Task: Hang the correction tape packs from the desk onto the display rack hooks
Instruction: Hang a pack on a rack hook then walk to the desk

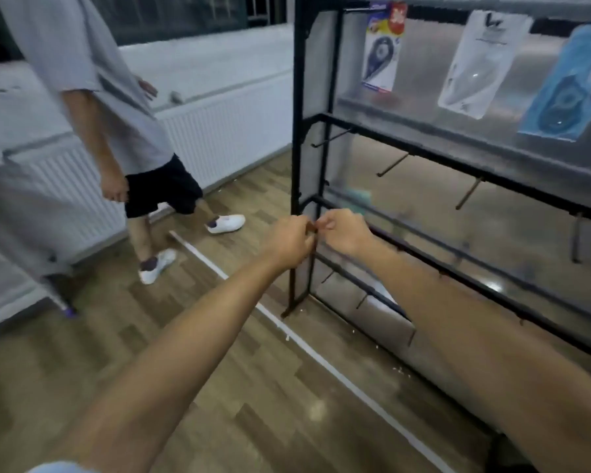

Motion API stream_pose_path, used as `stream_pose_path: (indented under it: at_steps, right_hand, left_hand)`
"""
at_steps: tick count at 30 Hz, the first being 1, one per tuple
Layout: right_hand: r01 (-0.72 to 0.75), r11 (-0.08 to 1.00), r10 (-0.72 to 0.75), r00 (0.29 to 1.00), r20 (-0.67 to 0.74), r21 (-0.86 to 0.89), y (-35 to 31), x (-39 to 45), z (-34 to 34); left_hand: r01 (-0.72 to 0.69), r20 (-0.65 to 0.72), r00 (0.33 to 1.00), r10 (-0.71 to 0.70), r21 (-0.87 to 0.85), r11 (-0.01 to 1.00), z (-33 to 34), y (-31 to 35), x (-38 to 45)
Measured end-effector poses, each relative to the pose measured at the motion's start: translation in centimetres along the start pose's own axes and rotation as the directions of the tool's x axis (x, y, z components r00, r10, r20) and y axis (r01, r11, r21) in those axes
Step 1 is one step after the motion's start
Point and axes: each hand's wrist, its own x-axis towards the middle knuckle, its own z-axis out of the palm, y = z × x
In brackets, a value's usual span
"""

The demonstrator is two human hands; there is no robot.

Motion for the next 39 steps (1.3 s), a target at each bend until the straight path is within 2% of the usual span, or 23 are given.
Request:
stream_pose_path:
  at_steps: [3, 7, 10, 14, 19, 23, 31, 36, 39]
  right_hand:
    - [0.104, 0.993, -0.099, 0.991, 0.091, -0.057, -7.0, 1.2, 5.0]
    - [0.228, 0.971, -0.239, 0.950, 0.199, 0.077, -16.2, 2.0, 12.1]
    - [0.302, 0.951, -0.309, 0.913, 0.267, 0.067, -23.1, 2.2, 17.4]
    - [0.405, 0.910, -0.408, 0.844, 0.347, 0.086, -32.2, 2.3, 24.3]
    - [0.475, 0.868, -0.487, 0.752, 0.445, 0.148, -43.0, 3.5, 32.7]
    - [0.540, 0.823, -0.551, 0.681, 0.483, 0.178, -51.4, 6.1, 39.4]
    - [0.554, 0.788, -0.596, 0.577, 0.559, 0.268, -68.8, 13.6, 51.7]
    - [0.556, 0.771, -0.617, 0.534, 0.579, 0.309, -77.8, 15.7, 59.4]
    - [0.560, 0.776, -0.604, 0.525, 0.600, 0.291, -83.3, 17.2, 64.7]
  left_hand:
    - [0.107, -0.023, 0.994, -0.107, 0.001, 0.994, -3.5, -7.1, -3.3]
    - [0.253, -0.088, 0.965, -0.247, 0.056, 0.966, -8.2, -16.0, -8.6]
    - [0.385, -0.124, 0.919, -0.375, 0.060, 0.921, -11.8, -22.3, -13.0]
    - [0.549, -0.212, 0.819, -0.533, 0.022, 0.835, -15.7, -30.3, -18.7]
    - [0.723, -0.306, 0.644, -0.701, -0.056, 0.689, -19.8, -40.7, -23.9]
    - [0.806, -0.331, 0.537, -0.776, -0.071, 0.588, -23.1, -49.7, -26.2]
    - [0.906, -0.374, 0.351, -0.858, -0.097, 0.413, -31.6, -66.5, -28.6]
    - [0.937, -0.369, 0.248, -0.896, -0.145, 0.319, -36.0, -76.3, -31.2]
    - [0.943, -0.368, 0.217, -0.904, -0.160, 0.291, -39.0, -83.2, -32.7]
